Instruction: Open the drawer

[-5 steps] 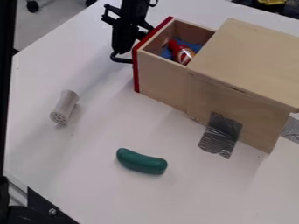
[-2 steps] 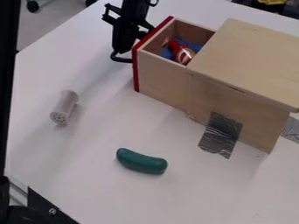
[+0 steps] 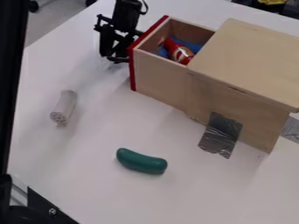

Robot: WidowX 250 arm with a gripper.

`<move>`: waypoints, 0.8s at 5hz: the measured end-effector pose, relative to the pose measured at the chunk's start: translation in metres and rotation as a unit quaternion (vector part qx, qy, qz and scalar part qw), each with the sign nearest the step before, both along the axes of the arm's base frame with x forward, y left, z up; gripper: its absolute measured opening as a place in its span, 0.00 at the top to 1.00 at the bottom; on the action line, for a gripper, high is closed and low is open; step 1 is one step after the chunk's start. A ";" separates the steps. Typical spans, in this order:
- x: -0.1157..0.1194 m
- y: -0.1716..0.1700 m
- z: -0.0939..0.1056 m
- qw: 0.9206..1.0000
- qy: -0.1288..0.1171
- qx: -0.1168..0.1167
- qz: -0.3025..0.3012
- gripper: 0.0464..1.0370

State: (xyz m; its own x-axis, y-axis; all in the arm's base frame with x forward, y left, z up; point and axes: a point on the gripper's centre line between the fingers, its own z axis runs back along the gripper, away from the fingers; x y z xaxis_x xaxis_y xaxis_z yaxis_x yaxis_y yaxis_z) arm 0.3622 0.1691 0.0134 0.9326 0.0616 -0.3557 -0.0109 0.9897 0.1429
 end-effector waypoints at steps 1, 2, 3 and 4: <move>-0.002 0.001 0.001 1.000 0.003 -0.015 0.001 0.10; -0.002 -0.003 0.004 1.000 0.007 -0.030 -0.001 0.04; 0.000 -0.006 0.008 0.999 0.002 -0.040 -0.003 0.04; 0.002 -0.008 0.015 0.999 -0.006 -0.050 -0.003 0.04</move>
